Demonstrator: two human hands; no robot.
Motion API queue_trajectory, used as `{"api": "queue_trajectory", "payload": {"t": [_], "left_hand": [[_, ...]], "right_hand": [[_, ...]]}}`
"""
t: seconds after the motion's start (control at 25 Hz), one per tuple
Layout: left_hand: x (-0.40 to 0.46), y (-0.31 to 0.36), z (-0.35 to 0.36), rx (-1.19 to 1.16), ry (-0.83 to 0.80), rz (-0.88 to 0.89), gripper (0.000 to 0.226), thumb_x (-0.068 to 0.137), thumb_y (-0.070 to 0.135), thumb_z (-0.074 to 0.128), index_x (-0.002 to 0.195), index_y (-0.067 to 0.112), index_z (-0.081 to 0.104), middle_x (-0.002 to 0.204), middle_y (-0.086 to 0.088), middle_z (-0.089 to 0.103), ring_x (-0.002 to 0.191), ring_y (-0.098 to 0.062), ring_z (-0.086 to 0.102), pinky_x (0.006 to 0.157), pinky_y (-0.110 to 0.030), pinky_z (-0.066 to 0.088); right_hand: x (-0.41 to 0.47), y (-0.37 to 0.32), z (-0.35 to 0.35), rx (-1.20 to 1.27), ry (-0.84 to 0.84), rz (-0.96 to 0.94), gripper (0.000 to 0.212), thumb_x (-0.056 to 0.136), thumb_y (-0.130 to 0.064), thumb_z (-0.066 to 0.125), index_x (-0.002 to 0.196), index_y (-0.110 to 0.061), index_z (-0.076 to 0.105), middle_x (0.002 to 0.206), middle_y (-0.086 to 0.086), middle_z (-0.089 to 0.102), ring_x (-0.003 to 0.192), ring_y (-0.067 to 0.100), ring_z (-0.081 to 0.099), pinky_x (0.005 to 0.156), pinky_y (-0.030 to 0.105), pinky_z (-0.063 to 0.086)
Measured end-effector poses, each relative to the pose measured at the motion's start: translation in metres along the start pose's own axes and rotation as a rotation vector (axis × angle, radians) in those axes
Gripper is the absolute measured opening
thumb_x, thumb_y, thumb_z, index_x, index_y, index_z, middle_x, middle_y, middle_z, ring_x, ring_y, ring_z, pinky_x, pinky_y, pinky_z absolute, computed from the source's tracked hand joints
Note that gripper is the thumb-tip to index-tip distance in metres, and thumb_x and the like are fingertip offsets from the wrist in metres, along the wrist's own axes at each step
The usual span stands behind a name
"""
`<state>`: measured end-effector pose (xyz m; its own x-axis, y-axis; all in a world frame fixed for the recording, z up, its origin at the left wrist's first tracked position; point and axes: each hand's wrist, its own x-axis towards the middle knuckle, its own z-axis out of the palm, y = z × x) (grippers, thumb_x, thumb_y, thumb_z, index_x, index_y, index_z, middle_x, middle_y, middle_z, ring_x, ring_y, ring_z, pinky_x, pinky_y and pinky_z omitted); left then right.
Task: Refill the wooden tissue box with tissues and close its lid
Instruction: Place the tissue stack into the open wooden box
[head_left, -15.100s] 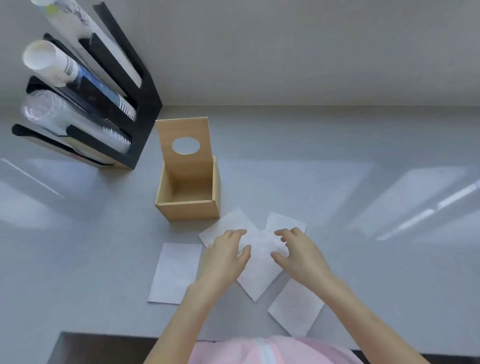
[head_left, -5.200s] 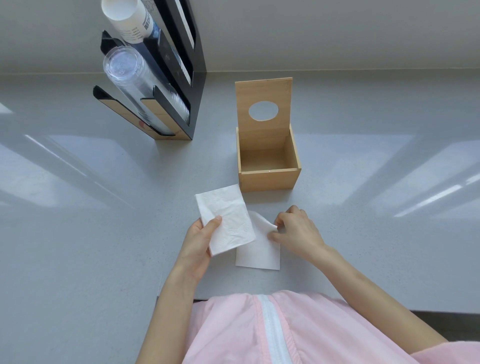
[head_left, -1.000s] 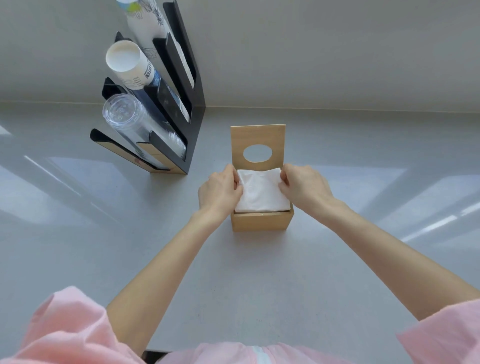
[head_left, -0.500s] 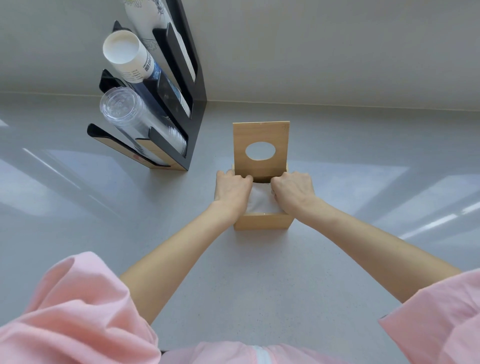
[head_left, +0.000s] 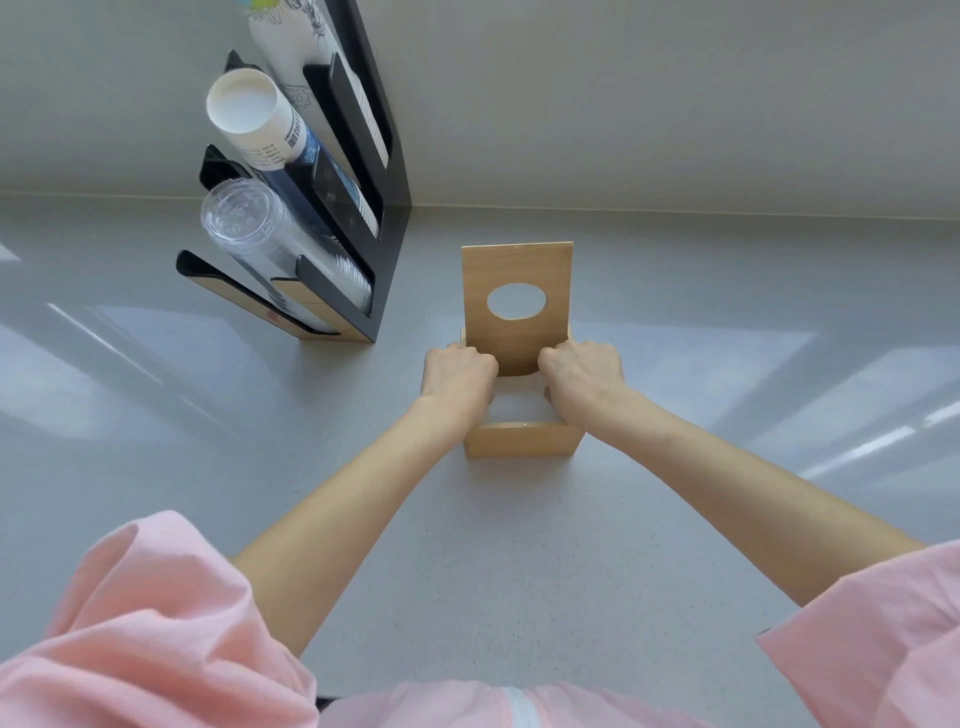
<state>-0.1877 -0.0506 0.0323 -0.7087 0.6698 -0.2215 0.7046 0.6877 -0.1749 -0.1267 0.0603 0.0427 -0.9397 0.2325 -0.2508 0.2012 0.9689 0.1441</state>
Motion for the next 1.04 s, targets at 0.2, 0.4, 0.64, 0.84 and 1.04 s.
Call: {"api": "queue_trajectory", "payload": {"t": [0.2,0.4,0.64,0.84,1.04], "left_hand": [[-0.005,0.001,-0.006,-0.019,0.071,0.179,0.027,0.093,0.011,0.039,0.097,0.011,0.066,0.098,-0.007,0.069,0.101,-0.025,0.051,0.071,-0.031,0.028],[0.008,0.006,-0.008,0.204,-0.42,0.241,0.039,0.1,0.024,0.022,0.087,0.013,0.057,0.086,-0.006,0.059,0.094,-0.024,0.05,0.114,-0.038,0.014],[0.013,0.004,-0.003,0.09,-0.35,0.239,0.038,0.098,0.025,0.029,0.104,0.011,0.063,0.074,-0.002,0.056,0.112,-0.024,0.055,0.11,-0.032,0.016],[-0.015,0.002,0.006,-0.26,0.008,0.14,0.036,0.092,0.014,0.038,0.123,0.017,0.057,0.114,-0.006,0.068,0.114,-0.023,0.055,0.113,-0.033,0.013],[-0.054,0.007,0.005,-0.39,0.167,0.03,0.037,0.096,0.026,0.038,0.131,0.02,0.049,0.139,0.002,0.05,0.132,-0.015,0.039,0.112,-0.035,0.018]], "right_hand": [[-0.004,0.008,-0.005,0.014,0.039,-0.182,0.022,0.09,-0.006,0.04,0.101,-0.007,0.06,0.101,0.008,0.064,0.097,0.028,0.057,0.071,0.028,0.025],[0.001,-0.001,0.007,-0.09,-0.314,-0.145,0.026,0.091,-0.005,0.033,0.091,-0.014,0.057,0.068,0.002,0.045,0.078,0.026,0.043,0.102,0.043,0.024],[0.008,-0.001,0.01,-0.02,-0.409,-0.135,0.035,0.094,-0.01,0.028,0.106,-0.011,0.061,0.086,0.003,0.05,0.093,0.022,0.039,0.107,0.045,0.02],[-0.013,0.001,0.012,0.213,-0.124,-0.105,0.035,0.093,-0.014,0.029,0.102,-0.013,0.063,0.093,0.008,0.065,0.098,0.026,0.055,0.114,0.046,0.012],[-0.051,0.003,0.015,0.406,0.051,-0.081,0.045,0.094,-0.02,0.035,0.138,-0.026,0.04,0.137,-0.001,0.05,0.129,0.017,0.042,0.115,0.045,0.015]]}}
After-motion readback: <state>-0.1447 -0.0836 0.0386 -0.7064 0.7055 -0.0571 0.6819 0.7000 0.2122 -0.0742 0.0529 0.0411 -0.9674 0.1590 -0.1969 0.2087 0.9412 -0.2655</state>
